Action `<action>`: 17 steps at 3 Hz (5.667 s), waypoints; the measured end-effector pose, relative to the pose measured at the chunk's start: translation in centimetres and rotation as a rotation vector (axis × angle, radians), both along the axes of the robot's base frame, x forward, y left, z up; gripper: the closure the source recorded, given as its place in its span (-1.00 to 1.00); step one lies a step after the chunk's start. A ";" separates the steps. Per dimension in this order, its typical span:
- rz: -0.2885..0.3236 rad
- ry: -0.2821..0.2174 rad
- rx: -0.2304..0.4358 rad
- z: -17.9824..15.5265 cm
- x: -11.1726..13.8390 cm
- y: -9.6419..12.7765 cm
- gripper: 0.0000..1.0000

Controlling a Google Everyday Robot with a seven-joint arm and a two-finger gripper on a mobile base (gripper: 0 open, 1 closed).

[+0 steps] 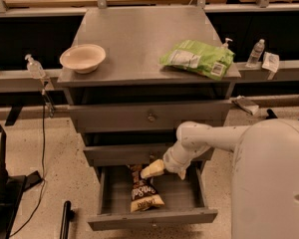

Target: Pick brown chip bag from bottom drawer and place on counter

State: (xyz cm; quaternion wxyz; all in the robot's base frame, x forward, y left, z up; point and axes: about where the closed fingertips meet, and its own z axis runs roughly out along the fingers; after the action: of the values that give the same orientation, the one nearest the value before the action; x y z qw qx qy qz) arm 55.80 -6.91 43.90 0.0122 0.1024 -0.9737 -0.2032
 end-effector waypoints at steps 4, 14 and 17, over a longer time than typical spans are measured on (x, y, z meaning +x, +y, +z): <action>-0.076 -0.111 0.119 -2.1 3.7 3.0 -1.00; -0.073 -0.261 0.228 -27.7 6.9 6.2 -1.00; -0.052 -0.318 0.417 -29.3 7.7 5.1 0.27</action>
Offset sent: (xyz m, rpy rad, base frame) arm 0.0166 0.0120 0.0057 0.0067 -0.1146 -0.0576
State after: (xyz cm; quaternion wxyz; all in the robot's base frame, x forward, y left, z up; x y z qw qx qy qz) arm 63.46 -1.79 14.56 -0.1678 0.1082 -0.9027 -0.3811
